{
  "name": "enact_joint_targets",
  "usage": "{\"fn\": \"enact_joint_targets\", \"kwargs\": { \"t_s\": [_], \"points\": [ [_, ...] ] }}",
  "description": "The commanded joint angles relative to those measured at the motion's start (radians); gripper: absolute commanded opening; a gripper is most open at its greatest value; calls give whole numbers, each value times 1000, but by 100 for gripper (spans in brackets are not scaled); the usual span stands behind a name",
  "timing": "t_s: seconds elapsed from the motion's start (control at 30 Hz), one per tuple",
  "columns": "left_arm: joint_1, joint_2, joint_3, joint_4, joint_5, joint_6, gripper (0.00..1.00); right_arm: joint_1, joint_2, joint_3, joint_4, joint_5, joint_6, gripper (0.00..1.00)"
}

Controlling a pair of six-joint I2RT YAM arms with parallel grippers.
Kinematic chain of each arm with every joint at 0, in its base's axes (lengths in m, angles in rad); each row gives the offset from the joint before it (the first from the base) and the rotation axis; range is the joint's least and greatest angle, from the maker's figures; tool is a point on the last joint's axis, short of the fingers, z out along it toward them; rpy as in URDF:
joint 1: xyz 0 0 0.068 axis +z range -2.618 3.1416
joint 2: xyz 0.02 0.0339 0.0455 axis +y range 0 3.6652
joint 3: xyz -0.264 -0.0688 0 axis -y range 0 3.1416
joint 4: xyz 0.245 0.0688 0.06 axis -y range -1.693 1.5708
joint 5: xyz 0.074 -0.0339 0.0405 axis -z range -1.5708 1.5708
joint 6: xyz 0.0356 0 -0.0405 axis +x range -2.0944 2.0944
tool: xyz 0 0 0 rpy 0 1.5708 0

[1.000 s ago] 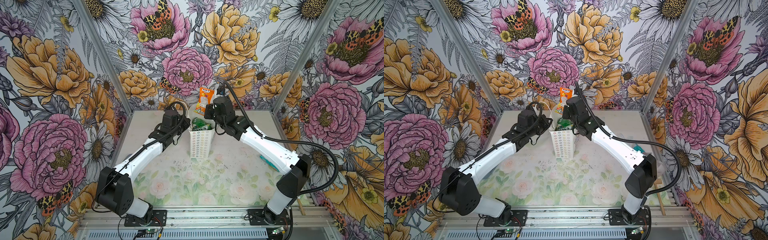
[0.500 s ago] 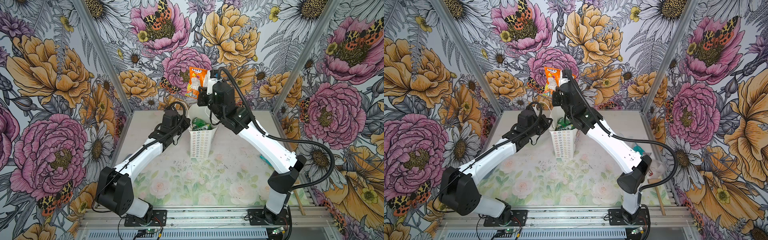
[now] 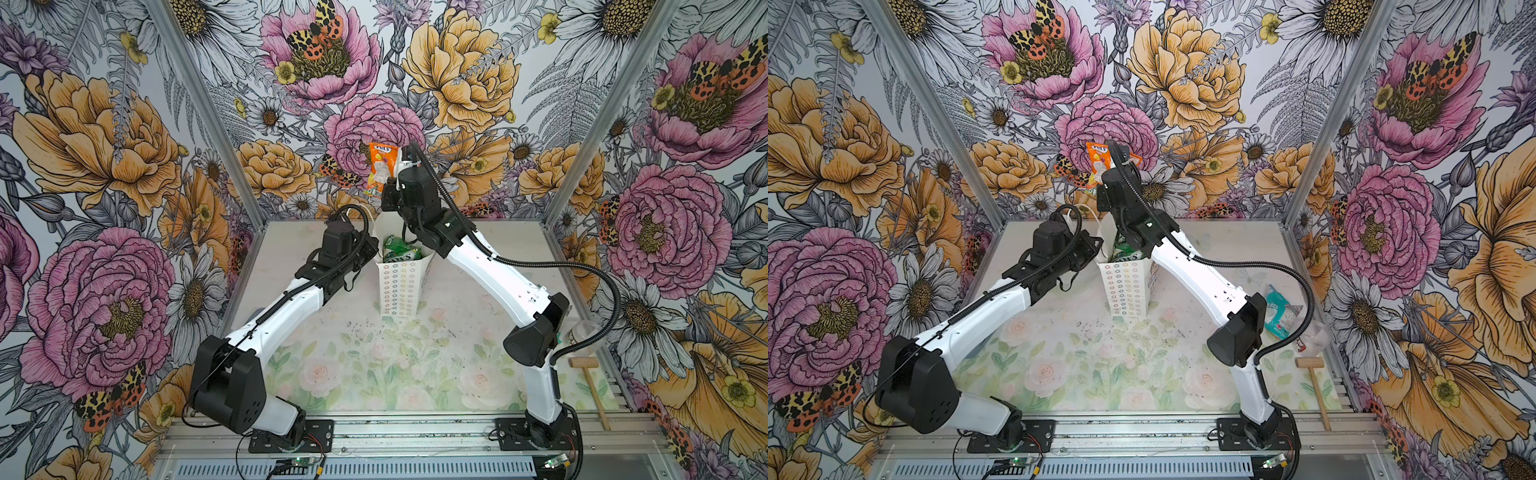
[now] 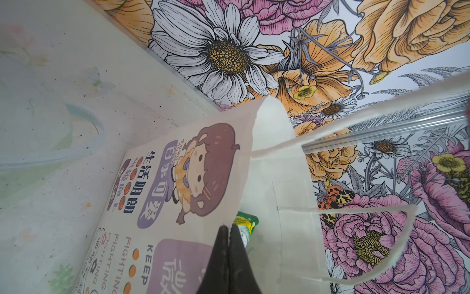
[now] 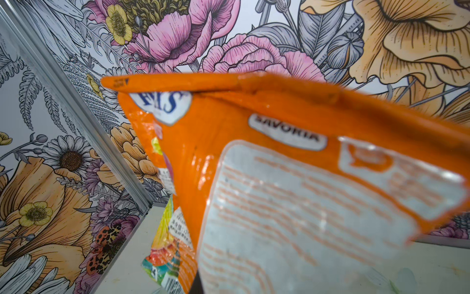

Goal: Place the snacks into the paper bag
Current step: Place the snack in the paper bag.

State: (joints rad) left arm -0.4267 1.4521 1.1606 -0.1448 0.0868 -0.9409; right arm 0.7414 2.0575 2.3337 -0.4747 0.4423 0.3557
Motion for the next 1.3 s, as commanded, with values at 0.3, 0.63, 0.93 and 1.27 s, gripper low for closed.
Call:
{"fn": "enact_joint_targets", "kwargs": {
  "t_s": [0.3, 0.63, 0.93, 1.27],
  "points": [
    [10, -32, -17, 31, 29, -10, 0, -27, -58, -133, 38, 10, 70, 0],
    [14, -33, -25, 36, 29, -13, 0, -23, -189, -327, 38, 5, 100, 0],
    [16, -33, -24, 35, 31, -15, 0, -25, -294, -479, 38, 43, 79, 0],
    [17, -32, -18, 36, 33, -16, 0, -23, -332, -588, 37, 42, 30, 0]
  ]
}}
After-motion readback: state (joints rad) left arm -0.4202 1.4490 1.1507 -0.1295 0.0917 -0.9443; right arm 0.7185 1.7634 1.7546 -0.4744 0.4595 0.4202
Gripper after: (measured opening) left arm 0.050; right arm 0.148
